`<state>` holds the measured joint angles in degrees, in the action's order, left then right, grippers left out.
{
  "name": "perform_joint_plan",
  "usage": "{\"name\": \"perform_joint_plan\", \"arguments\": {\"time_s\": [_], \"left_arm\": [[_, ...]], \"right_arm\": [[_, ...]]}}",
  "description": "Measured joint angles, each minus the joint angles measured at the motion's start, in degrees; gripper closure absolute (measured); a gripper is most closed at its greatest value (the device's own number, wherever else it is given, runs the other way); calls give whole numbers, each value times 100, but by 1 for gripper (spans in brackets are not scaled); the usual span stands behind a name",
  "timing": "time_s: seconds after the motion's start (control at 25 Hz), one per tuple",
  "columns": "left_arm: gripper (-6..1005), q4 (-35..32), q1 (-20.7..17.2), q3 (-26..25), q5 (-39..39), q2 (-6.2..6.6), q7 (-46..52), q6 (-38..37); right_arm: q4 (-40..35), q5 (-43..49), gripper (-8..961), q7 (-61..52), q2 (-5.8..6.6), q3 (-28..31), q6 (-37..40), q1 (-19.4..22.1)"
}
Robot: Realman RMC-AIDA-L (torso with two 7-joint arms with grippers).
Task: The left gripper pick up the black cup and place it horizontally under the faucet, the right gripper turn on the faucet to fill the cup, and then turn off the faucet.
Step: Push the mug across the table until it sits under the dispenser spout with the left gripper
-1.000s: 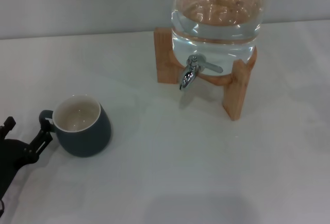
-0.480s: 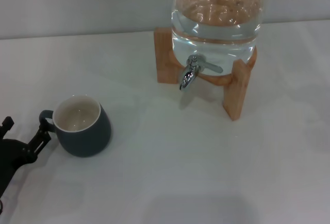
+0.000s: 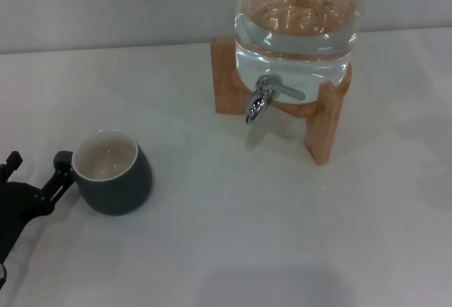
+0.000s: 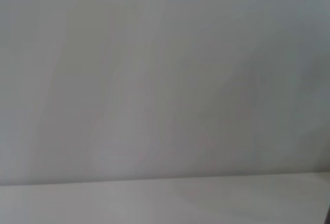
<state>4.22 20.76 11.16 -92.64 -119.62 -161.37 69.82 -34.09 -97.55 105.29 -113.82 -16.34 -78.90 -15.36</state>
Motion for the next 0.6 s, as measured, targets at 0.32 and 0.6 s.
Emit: {"name": "perform_joint_plan", "arguments": {"time_s": [0.32, 0.6], "left_arm": [[184, 26, 22, 0, 0, -2, -9, -57], [185, 44, 23, 25, 60, -4, -3, -26]], "right_arm": [[-1, 0, 111, 0, 0, 0, 3, 7], [-2, 0, 111, 0, 0, 0, 13, 0]]}}
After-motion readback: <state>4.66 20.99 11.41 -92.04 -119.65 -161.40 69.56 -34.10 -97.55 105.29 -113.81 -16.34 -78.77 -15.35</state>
